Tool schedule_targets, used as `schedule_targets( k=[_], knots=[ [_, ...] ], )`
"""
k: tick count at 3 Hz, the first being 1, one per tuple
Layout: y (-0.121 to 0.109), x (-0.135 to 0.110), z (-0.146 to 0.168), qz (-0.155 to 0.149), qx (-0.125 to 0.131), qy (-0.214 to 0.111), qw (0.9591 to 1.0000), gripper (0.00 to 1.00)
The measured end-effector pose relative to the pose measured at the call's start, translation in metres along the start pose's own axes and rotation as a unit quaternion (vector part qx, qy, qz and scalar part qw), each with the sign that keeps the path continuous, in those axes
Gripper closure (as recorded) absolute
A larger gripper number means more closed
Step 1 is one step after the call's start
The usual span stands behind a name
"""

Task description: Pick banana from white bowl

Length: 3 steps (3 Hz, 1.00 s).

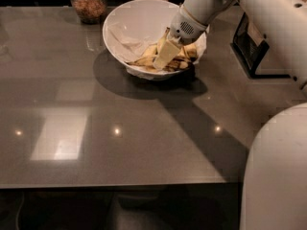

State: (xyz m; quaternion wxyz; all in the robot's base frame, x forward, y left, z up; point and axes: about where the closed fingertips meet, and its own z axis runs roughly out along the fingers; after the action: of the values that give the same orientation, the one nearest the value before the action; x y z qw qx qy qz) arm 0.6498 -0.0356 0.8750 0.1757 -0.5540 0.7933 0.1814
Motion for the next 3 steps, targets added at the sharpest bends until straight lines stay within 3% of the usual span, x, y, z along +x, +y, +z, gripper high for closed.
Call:
schedule_targets(
  k=[2,3],
  knots=[
    [0.0023,0.0016,-0.0023,-0.007,0.005,0.004,1.0,0.94],
    [0.0025,0.0009,-0.0037,-0.007,0.005,0.004,1.0,1.0]
  ],
)
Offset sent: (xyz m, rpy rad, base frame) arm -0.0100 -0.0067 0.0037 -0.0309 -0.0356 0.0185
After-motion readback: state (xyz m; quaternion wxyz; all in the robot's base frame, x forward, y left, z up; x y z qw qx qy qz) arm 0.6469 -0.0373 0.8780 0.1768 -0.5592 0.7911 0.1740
